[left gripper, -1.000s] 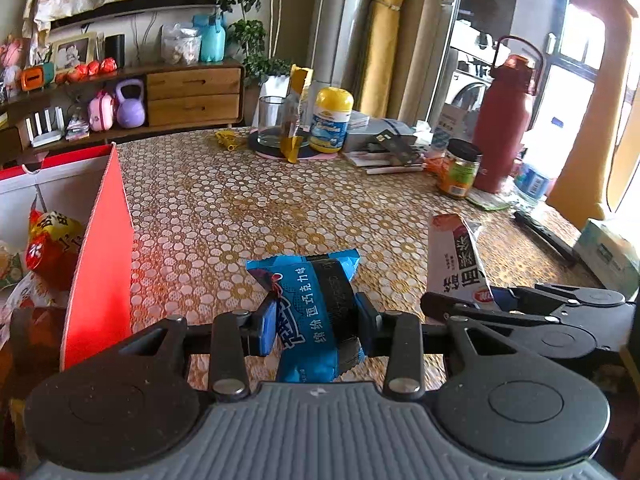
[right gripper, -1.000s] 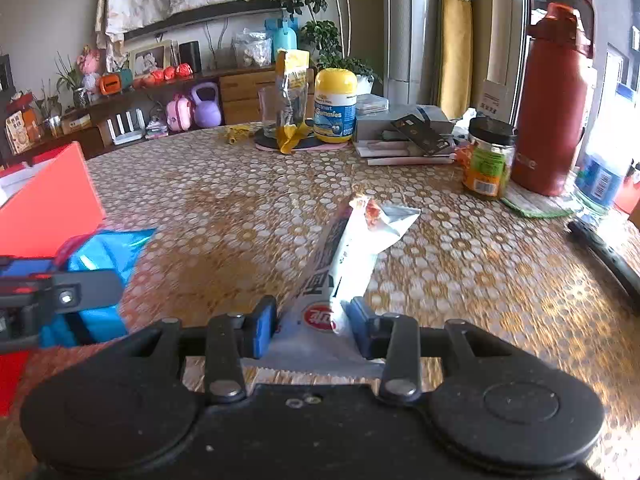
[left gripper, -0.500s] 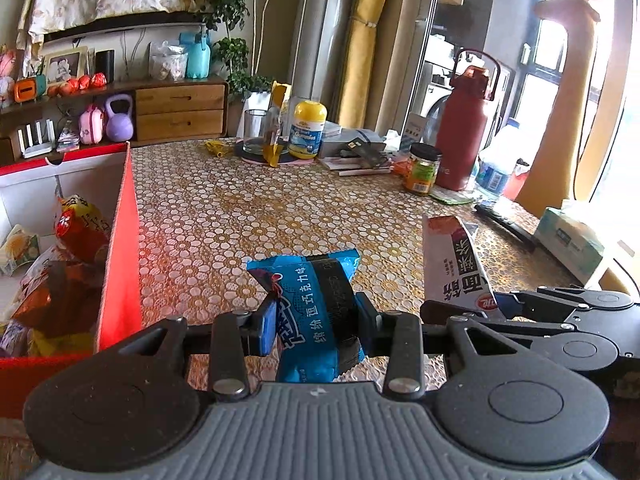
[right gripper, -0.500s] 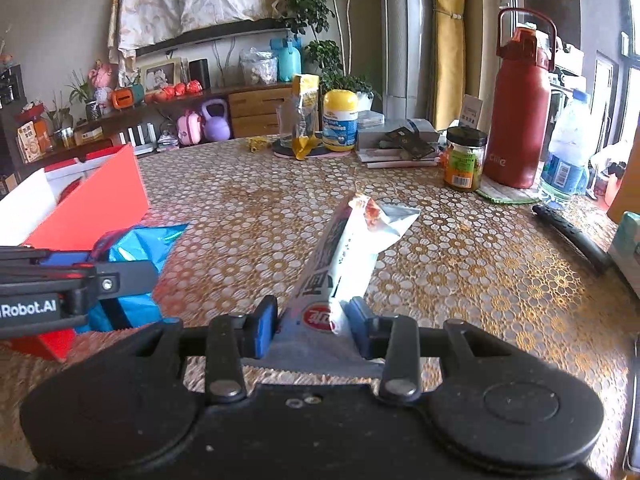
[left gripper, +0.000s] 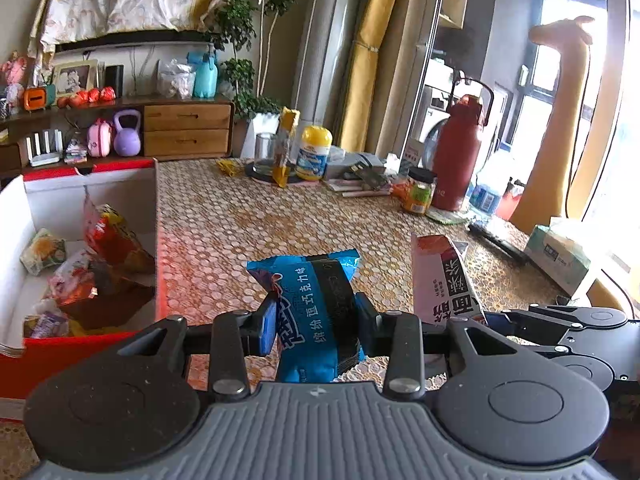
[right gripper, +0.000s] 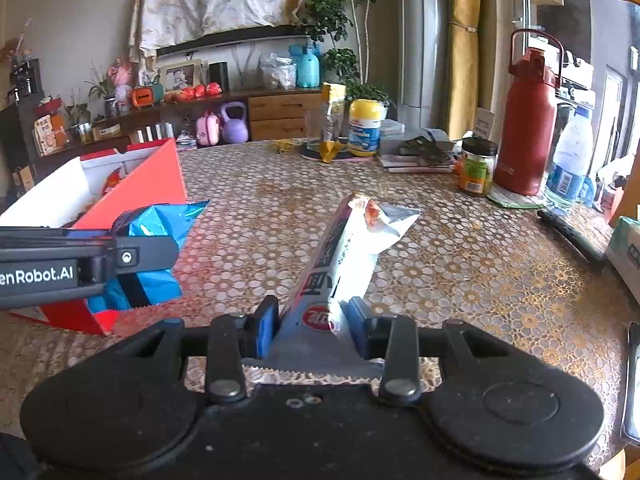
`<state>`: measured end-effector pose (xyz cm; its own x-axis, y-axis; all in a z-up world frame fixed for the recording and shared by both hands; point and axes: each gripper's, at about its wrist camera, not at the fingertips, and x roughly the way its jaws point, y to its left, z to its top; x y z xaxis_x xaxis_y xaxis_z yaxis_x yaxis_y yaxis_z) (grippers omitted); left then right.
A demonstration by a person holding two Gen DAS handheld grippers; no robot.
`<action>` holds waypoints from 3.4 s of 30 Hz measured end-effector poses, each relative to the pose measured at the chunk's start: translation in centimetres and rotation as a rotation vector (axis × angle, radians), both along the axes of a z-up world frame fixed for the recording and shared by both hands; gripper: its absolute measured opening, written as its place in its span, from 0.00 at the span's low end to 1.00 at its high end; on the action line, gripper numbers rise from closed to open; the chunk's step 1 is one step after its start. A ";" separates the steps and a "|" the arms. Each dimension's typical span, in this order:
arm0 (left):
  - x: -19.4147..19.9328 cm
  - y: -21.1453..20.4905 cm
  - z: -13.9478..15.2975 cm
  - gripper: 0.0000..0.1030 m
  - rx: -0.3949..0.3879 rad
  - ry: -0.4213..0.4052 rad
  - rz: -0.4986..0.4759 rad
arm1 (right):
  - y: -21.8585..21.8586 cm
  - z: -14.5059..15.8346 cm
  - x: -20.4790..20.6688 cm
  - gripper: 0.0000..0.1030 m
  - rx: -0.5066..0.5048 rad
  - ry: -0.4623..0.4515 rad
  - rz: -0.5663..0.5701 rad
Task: Organize snacks
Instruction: 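Carry the blue packet and white-and-red packet with both tools over the white box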
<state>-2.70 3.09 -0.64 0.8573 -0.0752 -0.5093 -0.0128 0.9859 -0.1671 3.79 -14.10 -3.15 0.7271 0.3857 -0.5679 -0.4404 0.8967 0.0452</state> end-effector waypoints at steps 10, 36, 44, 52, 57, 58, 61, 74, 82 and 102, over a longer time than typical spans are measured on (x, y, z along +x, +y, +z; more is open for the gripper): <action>-1.9 2.7 1.8 0.37 -0.012 -0.052 0.062 | 2.3 2.3 -1.2 0.35 0.032 -0.038 0.075; -5.2 13.2 4.1 0.37 -0.002 -0.079 0.308 | 12.9 6.7 -2.3 0.34 0.055 -0.109 0.340; -4.4 17.5 2.9 0.37 -0.022 -0.029 0.374 | 16.8 6.8 -2.0 0.19 0.021 -0.114 0.408; -4.1 19.0 1.8 0.37 -0.052 -0.007 0.383 | 22.3 6.1 -0.3 0.17 -0.099 -0.118 0.438; -3.8 19.1 1.7 0.37 -0.054 -0.005 0.381 | 21.7 5.3 -0.2 0.13 -0.091 -0.101 0.445; -3.8 19.2 1.7 0.37 -0.055 -0.005 0.381 | 21.7 5.3 -0.3 0.12 -0.092 -0.105 0.446; -3.8 19.3 1.7 0.37 -0.055 -0.005 0.380 | 21.8 5.1 -0.5 0.10 -0.095 -0.109 0.454; -4.1 19.9 1.6 0.37 -0.058 -0.009 0.390 | 23.3 5.4 -0.6 0.04 -0.103 -0.123 0.502; -3.9 20.5 1.2 0.37 -0.058 0.002 0.401 | 25.4 5.4 0.1 0.04 -0.122 -0.125 0.534; -1.7 20.9 -0.5 0.37 -0.031 0.126 0.309 | 30.9 7.8 7.2 0.04 0.003 0.048 0.687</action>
<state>-4.36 23.95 -1.17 0.7725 0.1613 -0.6141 -0.3328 0.9266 -0.1751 11.04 16.75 4.62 0.2911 0.7517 -0.5918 -0.9064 0.4146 0.0808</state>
